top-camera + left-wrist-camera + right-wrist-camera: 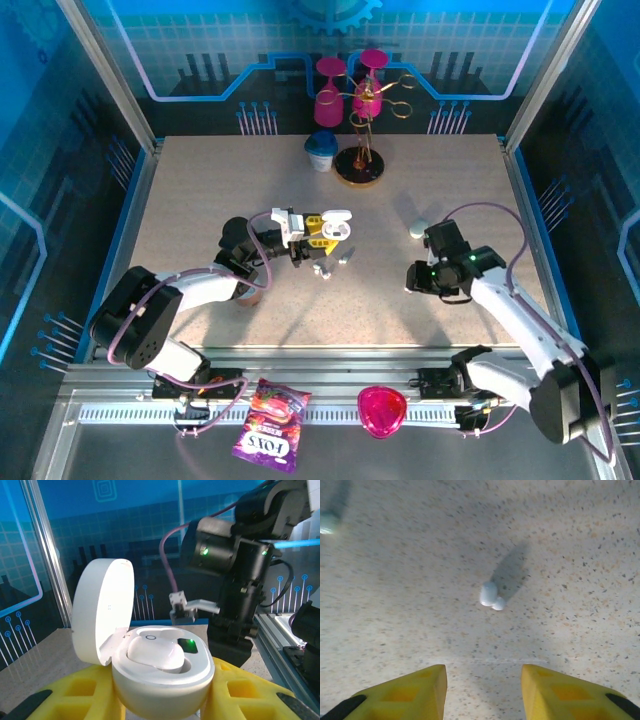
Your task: Insert the wireless bluetooth earbuds into the charging case
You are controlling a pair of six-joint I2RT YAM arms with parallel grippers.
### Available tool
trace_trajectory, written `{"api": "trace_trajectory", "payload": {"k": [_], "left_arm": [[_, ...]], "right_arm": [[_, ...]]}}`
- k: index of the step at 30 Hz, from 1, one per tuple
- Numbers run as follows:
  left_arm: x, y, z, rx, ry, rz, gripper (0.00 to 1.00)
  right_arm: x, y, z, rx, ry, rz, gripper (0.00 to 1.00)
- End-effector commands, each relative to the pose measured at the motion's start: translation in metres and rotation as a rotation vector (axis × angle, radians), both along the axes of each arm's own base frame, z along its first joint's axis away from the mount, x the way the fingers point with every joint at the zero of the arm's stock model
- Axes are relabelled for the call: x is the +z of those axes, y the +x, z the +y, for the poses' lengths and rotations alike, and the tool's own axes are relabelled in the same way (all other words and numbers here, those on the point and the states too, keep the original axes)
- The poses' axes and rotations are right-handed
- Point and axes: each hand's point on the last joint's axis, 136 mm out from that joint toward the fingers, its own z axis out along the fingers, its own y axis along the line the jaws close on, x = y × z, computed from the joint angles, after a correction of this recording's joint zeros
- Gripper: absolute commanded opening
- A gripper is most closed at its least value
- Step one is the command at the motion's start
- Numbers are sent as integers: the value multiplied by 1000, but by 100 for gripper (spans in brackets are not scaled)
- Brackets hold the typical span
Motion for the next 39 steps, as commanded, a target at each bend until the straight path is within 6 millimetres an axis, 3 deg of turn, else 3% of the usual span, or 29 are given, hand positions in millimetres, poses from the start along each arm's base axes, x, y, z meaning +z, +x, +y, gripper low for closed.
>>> {"api": "trace_trajectory", "payload": {"k": [1,10,24,39], "left_arm": [[20,-11,3,-32,-34,-54,20],[20,-13,3,-48,-35,-39,21],[19,-14,3,-49,-35,-36,21],[16,-12,3,-46,-32,-28,21]], "right_arm": [[-12,3,-6,14,-83,33,43],[-31,23,2,85,-193,88,41],[-52,45,15,208,-431,194,27],[-72,38,18,268,-502,286,24]]}}
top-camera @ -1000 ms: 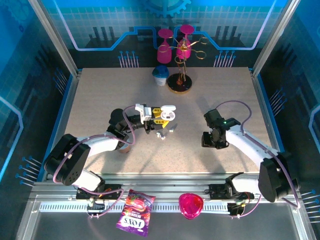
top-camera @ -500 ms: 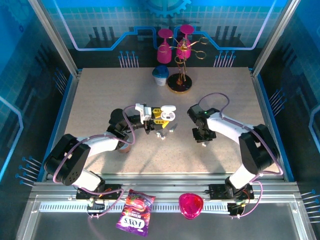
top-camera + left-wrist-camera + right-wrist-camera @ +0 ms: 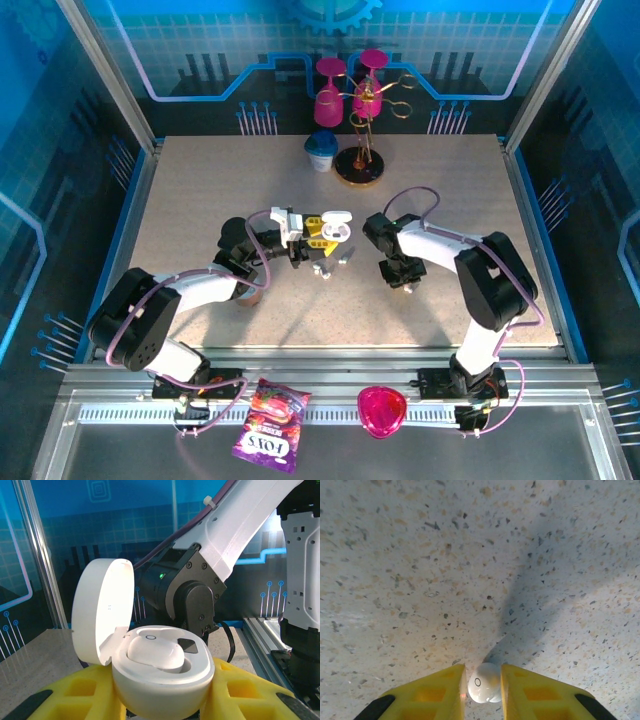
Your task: Insert the wireless bluetooth earbuds into the charging case
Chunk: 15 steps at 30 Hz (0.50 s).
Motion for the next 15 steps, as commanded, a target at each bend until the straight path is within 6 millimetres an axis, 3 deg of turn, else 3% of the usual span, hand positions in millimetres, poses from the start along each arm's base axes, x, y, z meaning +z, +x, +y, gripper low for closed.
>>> {"api": "trace_trajectory", "payload": {"k": [1,15], "left_arm": [[13,-6,3,-14,-23,-56,21],[13,-6,4,-9,-24,-55,21]], "right_arm": [[0,-5,-1,25,-37,29,24],[-6,-14,-6,48,-82,76,25]]}}
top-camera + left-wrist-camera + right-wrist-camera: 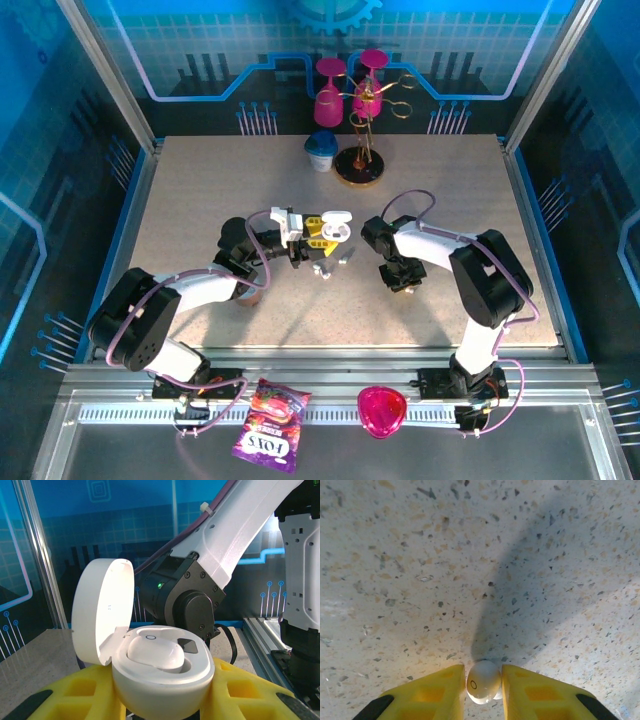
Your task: Insert the wireless bluetooth earbuds into the charging case
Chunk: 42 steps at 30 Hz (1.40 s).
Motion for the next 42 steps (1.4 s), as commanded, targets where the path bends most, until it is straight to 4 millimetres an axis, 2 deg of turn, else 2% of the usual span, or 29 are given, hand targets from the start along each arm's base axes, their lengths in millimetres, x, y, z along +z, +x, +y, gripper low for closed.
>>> {"api": "trace_trajectory", "payload": {"k": [1,10,17,21,24,28,33,42], "left_arm": [[13,-6,4,-9,-25,-55,21],[12,-6,4,-7,-23,-52,21],[11,-6,4,-5,-22,-48,21],[12,-5,4,-6,-26,-49,21],[12,-6,3,-9,-25,-45,21],[12,-6,3,-18,-24,-42,21],[14,-7,2,-26,-29,-35,21],[18,-8,2,-33,-32,-37,21]], "right_arm": [[-2,-6,-2,26,-44,34,25],[-6,-6,-4,33,-61,41,25],[10,-1,0,20,4,-12,21],[26,0,11,-26,172,-58,21],[41,1,23,-93,380,-96,20],[72,1,44,-174,715,-131,19],[111,1,57,-212,999,-166,19],[150,-15,70,-210,1290,-153,19]]}}
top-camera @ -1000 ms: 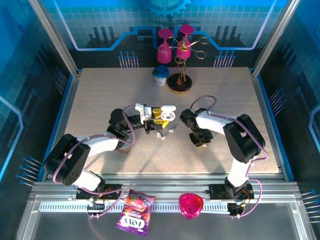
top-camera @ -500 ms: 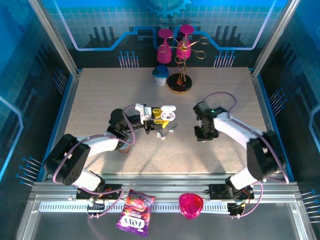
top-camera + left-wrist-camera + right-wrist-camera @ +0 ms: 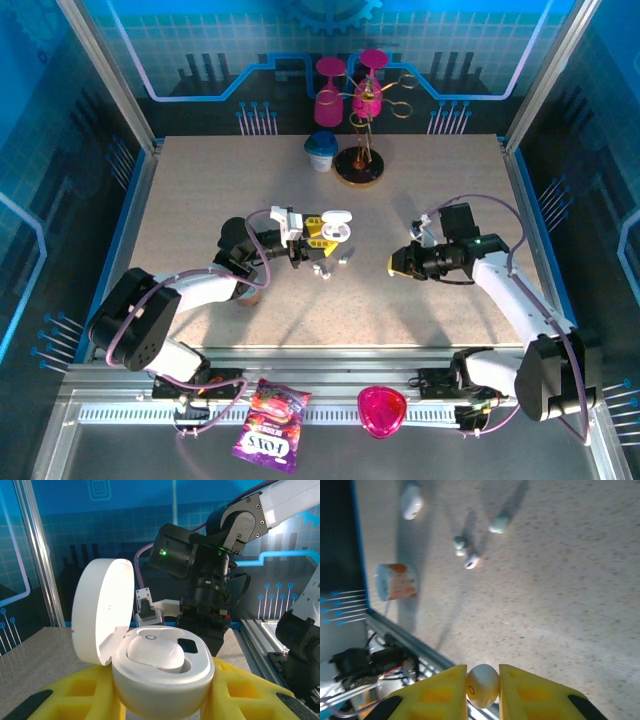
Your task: Insert the wireless bluetooth earbuds into the charging case
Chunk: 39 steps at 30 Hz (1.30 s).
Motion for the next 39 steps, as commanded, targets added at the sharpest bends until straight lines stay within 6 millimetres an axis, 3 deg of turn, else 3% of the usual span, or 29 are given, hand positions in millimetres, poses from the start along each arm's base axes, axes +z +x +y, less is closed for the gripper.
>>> {"api": "trace_trajectory", "payload": {"k": [1,16,31,39], "left_arm": [[18,-7,2,-28,-29,-61,21],[14,-8,1,-43,-23,-32,21],[5,-19,-4,-105,4,19,21],[4,-23,-7,-143,14,32,21]], "right_arm": [[25,-7,14,43,178,-6,19],[68,-6,29,92,293,-114,19],[156,-22,86,344,236,-411,21],[165,-13,102,395,205,-462,20]]}}
